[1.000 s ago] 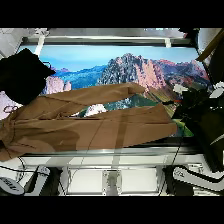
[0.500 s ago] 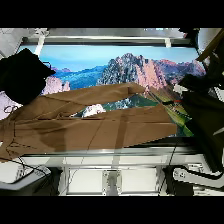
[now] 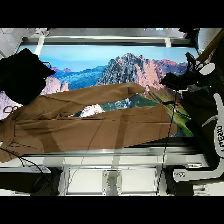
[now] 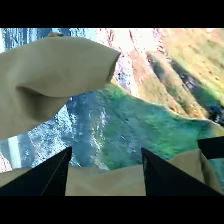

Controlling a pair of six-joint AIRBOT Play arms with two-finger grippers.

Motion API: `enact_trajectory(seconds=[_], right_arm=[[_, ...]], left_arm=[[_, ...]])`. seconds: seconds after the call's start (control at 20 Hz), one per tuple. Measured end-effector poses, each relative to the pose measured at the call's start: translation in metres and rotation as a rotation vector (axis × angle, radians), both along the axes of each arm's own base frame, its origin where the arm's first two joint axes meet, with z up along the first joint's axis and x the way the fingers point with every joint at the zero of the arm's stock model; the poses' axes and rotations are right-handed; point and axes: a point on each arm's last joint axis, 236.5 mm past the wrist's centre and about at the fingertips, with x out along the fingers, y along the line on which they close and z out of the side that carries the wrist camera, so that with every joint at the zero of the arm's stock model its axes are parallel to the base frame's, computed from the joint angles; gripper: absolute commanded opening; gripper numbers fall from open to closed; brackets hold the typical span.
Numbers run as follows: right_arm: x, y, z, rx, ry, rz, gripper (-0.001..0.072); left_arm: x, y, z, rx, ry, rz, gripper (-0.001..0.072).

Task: Fold the clothes and pants, and hang the long-sleeved shirts on hangers.

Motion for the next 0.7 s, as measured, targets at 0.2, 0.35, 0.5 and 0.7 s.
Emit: enact_trajectory(seconds=[0.2,0.35,0.5,0.7], right_arm=[[0.003,0.004,-0.001,0.017,0.002,-0.015,0.0491],[0.003,0.004,-0.001,0.022,0.004,-0.025,0.0456],[0.004,0.005,-0.006,0.035,0.024,-0.045,0.0444],[0.012,0.012,-0.042,0.079,0.094,-0.072,0.0445]], left_arm=[[0.040,0.004,-0.007,-0.045,-0.145,0.023,0.0027],[0.056,0.001,-0.004,-0.070,-0.207,0.008,0.0020],[0.068,-0.003,0.004,-0.084,-0.232,-0.025,0.0020],[0.094,-0.016,0.026,-0.069,-0.265,-0.101,0.0020]])
